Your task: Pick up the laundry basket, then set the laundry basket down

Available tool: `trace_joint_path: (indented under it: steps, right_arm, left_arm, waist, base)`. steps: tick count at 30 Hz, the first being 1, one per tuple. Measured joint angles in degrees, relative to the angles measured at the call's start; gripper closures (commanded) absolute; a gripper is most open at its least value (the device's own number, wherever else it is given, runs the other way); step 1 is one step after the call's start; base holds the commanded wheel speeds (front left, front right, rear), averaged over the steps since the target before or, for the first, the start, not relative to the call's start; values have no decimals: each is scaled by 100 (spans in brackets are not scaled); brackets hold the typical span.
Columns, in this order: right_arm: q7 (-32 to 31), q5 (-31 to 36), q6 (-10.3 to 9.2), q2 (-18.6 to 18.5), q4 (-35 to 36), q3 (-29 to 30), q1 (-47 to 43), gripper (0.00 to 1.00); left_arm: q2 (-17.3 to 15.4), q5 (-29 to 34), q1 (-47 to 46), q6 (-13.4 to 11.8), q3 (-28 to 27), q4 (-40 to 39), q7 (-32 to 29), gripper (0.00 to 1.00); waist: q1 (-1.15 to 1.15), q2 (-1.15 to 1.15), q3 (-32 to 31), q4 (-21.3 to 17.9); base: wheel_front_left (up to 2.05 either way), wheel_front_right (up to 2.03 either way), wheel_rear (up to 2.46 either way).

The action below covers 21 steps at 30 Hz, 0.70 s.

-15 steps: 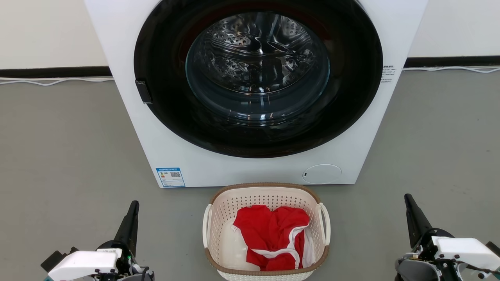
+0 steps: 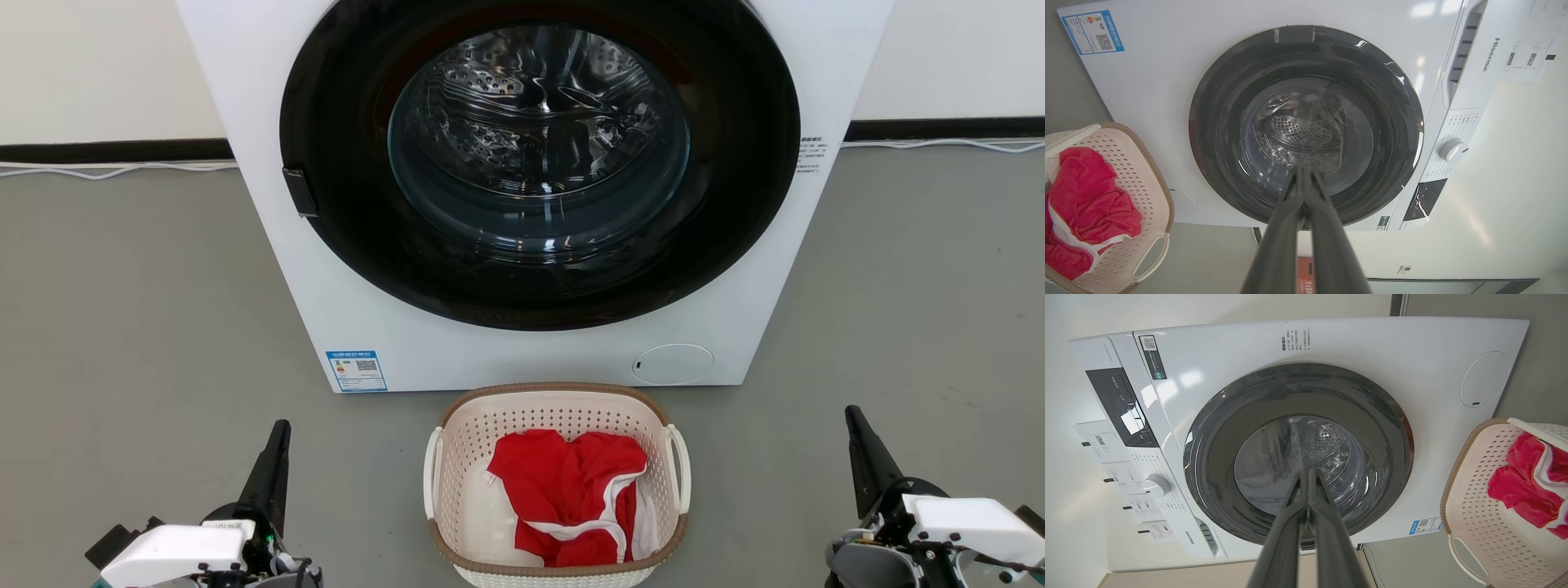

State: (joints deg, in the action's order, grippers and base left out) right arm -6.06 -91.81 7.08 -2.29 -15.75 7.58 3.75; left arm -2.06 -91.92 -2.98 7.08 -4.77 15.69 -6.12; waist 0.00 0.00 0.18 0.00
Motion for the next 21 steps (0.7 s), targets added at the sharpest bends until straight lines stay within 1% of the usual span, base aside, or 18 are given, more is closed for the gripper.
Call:
trace_joint_path:
  steps: [4, 5, 9, 21]
  right_arm:
    - [0, 0, 0, 0, 0, 0, 0, 100]
    - [1, 2, -2, 3, -24, -3, -16, 0]
    - [3, 2, -4, 58, -215, -29, -232, 0]
    - [164, 60, -4, 62, -119, -134, -261, 0]
  left_arm:
    - [0, 1, 0, 0, 0, 0, 0, 100]
    - [4, 1, 9, -1, 1, 31, 4, 0]
    - [54, 2, 223, -3, 16, 249, 18, 0]
    - [52, 74, 271, -3, 53, 210, 213, 0]
  waist:
    - [0, 0, 0, 0]
    - [0, 0, 0, 0]
    - [0, 0, 1, 0]
    - [2, 0, -1, -1]
  base:
    - [0, 0, 0]
    - [0, 0, 0]
    - [0, 0, 0]
    - [0, 0, 0]
